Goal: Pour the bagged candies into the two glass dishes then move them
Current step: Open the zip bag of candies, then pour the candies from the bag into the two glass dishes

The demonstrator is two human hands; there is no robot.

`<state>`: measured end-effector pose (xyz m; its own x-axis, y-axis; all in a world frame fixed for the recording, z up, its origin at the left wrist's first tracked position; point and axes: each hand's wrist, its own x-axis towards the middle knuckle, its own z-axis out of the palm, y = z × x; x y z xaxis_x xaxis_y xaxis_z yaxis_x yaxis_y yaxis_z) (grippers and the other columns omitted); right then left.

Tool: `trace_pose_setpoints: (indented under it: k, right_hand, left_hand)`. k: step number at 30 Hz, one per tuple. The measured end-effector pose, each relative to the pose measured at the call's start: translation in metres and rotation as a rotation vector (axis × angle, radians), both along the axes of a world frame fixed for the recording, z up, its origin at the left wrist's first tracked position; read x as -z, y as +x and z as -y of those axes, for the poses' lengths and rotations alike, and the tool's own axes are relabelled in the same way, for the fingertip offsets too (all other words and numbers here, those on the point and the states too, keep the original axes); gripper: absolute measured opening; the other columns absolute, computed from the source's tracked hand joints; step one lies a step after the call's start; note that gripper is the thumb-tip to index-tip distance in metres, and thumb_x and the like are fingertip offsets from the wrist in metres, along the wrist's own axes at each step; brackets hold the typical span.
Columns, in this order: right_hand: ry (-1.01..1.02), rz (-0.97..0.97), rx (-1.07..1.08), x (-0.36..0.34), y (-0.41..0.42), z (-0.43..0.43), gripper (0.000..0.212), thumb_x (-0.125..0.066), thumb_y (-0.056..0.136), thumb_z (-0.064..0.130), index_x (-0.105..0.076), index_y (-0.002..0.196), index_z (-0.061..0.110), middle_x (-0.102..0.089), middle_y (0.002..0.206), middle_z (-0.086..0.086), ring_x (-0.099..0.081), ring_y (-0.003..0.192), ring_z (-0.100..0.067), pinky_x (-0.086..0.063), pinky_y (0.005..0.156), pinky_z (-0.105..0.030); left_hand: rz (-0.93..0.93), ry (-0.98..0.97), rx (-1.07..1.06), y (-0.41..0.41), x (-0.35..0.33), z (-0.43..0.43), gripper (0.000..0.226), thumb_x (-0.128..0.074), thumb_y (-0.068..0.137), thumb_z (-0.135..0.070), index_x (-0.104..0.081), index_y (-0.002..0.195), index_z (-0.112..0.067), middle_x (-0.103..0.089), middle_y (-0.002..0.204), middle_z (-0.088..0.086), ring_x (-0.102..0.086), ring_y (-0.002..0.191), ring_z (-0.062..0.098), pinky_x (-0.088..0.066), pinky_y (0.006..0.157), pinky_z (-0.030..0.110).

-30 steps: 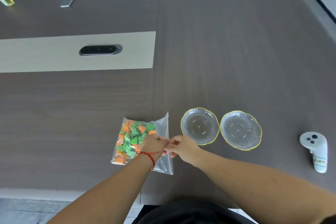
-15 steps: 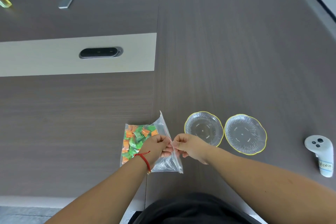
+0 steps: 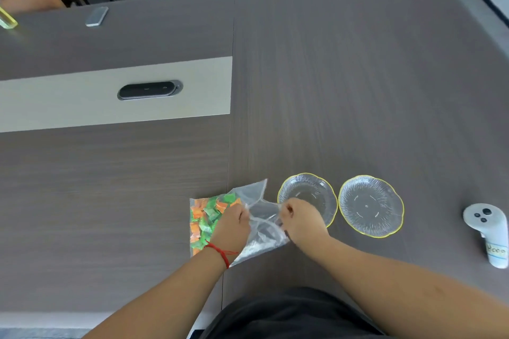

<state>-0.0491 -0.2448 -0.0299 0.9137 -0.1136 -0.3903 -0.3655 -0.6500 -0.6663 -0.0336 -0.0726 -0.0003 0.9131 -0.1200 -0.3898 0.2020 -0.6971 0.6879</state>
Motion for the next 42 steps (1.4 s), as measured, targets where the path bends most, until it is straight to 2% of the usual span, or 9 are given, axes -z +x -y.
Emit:
trace_pose_setpoints:
  k: [8, 14, 17, 22, 27, 31, 34, 38, 42]
  right_hand:
    - [-0.308, -0.091, -0.206, 0.007, 0.0, 0.038, 0.015, -0.037, 0.096, 0.019, -0.046, 0.084, 0.018, -0.058, 0.089, -0.004, -0.055, 0.073, -0.026, -0.04, 0.062, -0.032]
    - [-0.189, 0.731, -0.428, -0.026, -0.016, 0.011, 0.027, -0.053, 0.09, 0.04, -0.061, 0.101, 0.017, -0.066, 0.101, -0.002, -0.057, 0.09, -0.021, -0.04, 0.08, -0.035]
    - [-0.149, 0.469, -0.558, -0.054, -0.015, -0.01, 0.053, -0.056, 0.086, 0.053, -0.059, 0.122, 0.014, -0.068, 0.109, -0.002, -0.061, 0.1, -0.022, -0.037, 0.086, -0.031]
    - [0.084, 0.201, -0.386, -0.098, 0.015, -0.018, 0.03, -0.043, 0.098, 0.036, -0.054, 0.078, 0.016, -0.058, 0.073, -0.001, -0.052, 0.071, -0.02, -0.041, 0.066, -0.036]
    - [0.402, 0.031, -0.27, -0.131, 0.039, -0.03, 0.041, -0.049, 0.096, 0.035, -0.063, 0.075, 0.002, -0.073, 0.072, -0.01, -0.068, 0.068, -0.021, -0.053, 0.073, -0.032]
    - [0.588, -0.018, -0.232, -0.153, 0.046, -0.035, 0.028, -0.048, 0.098, 0.027, -0.063, 0.082, 0.009, -0.071, 0.077, -0.014, -0.066, 0.066, -0.023, -0.054, 0.059, -0.027]
    - [0.617, -0.012, -0.167, -0.163, 0.05, -0.025, 0.025, -0.048, 0.098, 0.024, -0.062, 0.08, 0.015, -0.068, 0.071, -0.005, -0.062, 0.059, -0.015, -0.046, 0.045, -0.016]
    - [0.604, 0.006, -0.071, -0.168, 0.055, -0.003, 0.026, -0.048, 0.098, 0.022, -0.065, 0.091, 0.003, -0.066, 0.065, 0.0, -0.061, 0.056, -0.016, -0.049, 0.051, -0.028]
    - [0.483, 0.071, 0.038, -0.161, 0.059, 0.034, 0.028, -0.054, 0.095, 0.024, -0.063, 0.078, 0.004, -0.066, 0.06, -0.001, -0.062, 0.052, -0.016, -0.05, 0.049, -0.024]
  left_hand:
    - [0.163, 0.386, 0.35, 0.032, -0.041, -0.037, 0.028, -0.034, 0.084, -0.029, -0.035, 0.059, -0.017, -0.042, 0.065, 0.002, -0.04, 0.061, 0.022, -0.033, 0.058, 0.035]
    - [0.21, 0.255, 0.319, 0.044, -0.08, -0.015, 0.031, -0.038, 0.078, -0.031, -0.049, 0.062, -0.007, -0.051, 0.061, 0.007, -0.046, 0.059, 0.016, -0.041, 0.059, 0.031]
    - [0.123, 0.082, 0.342, 0.047, -0.094, -0.007, 0.021, -0.043, 0.076, -0.029, -0.046, 0.057, -0.019, -0.047, 0.058, -0.006, -0.043, 0.054, 0.005, -0.035, 0.054, 0.019]
    - [-0.078, -0.327, 0.23, 0.04, -0.087, -0.012, 0.033, -0.057, 0.062, -0.041, -0.057, 0.086, -0.018, -0.058, 0.086, -0.006, -0.056, 0.075, -0.004, -0.045, 0.072, 0.015]
    - [-0.092, -0.079, 0.307, 0.003, -0.024, -0.026, 0.068, -0.074, 0.066, -0.027, -0.042, 0.126, -0.03, -0.052, 0.121, -0.012, -0.055, 0.114, 0.002, -0.049, 0.093, 0.02]
    - [-0.24, 0.089, -0.065, -0.029, 0.021, -0.032, 0.031, -0.061, 0.077, -0.051, -0.053, 0.103, -0.035, -0.064, 0.102, -0.008, -0.064, 0.094, 0.014, -0.053, 0.077, 0.03]
    - [-0.294, -0.063, -0.16, -0.045, 0.027, -0.025, 0.005, -0.059, 0.086, -0.035, -0.058, 0.091, -0.034, -0.07, 0.091, -0.005, -0.069, 0.09, 0.021, -0.058, 0.078, 0.037]
    - [-0.259, -0.222, -0.374, -0.038, 0.024, -0.024, 0.014, -0.057, 0.088, -0.007, -0.061, 0.089, -0.022, -0.074, 0.082, 0.005, -0.073, 0.079, 0.02, -0.058, 0.07, 0.027]
    - [-0.077, -0.119, -0.42, -0.02, 0.008, -0.044, 0.006, -0.056, 0.089, -0.012, -0.06, 0.085, -0.016, -0.074, 0.07, 0.005, -0.072, 0.07, 0.023, -0.058, 0.073, 0.04]
